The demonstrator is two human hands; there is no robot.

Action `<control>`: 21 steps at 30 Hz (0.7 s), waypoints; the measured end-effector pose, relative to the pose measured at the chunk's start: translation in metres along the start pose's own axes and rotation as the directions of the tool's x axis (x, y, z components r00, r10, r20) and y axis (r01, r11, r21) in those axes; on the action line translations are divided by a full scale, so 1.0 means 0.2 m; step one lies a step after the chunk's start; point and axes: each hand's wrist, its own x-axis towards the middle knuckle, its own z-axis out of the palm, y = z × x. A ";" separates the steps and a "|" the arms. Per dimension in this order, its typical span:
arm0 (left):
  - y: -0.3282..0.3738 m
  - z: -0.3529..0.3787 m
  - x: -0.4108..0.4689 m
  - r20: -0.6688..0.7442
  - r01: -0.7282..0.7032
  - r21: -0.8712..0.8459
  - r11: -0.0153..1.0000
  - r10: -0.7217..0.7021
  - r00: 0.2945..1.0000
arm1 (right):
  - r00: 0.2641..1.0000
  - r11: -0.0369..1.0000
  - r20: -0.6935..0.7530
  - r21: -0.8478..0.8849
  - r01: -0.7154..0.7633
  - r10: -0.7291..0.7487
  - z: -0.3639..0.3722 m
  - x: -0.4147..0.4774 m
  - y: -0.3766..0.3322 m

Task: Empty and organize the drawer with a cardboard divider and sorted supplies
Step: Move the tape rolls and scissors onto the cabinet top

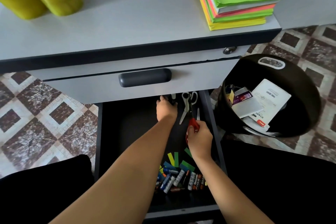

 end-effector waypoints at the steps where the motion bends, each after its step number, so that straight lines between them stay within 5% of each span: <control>1: -0.01 0.00 -0.01 -0.010 -0.009 0.033 0.999 0.009 1.000 | 1.000 1.000 0.003 0.009 -0.002 0.002 0.00 0.00 0.00; 9: -0.17 -0.12 -0.10 0.170 0.077 0.104 0.992 -0.094 0.981 | 0.993 0.994 0.082 0.067 -0.092 0.087 -0.03 -0.04 -0.02; 13: -0.32 -0.22 -0.24 0.287 0.237 -0.126 0.963 -0.193 0.938 | 0.983 0.988 0.129 0.062 -0.138 0.129 -0.05 -0.10 -0.02; 21: -0.45 -0.54 -0.57 0.274 0.054 -0.285 0.957 0.027 0.961 | 0.979 0.981 0.195 0.177 -0.085 0.049 -0.22 -0.35 -0.07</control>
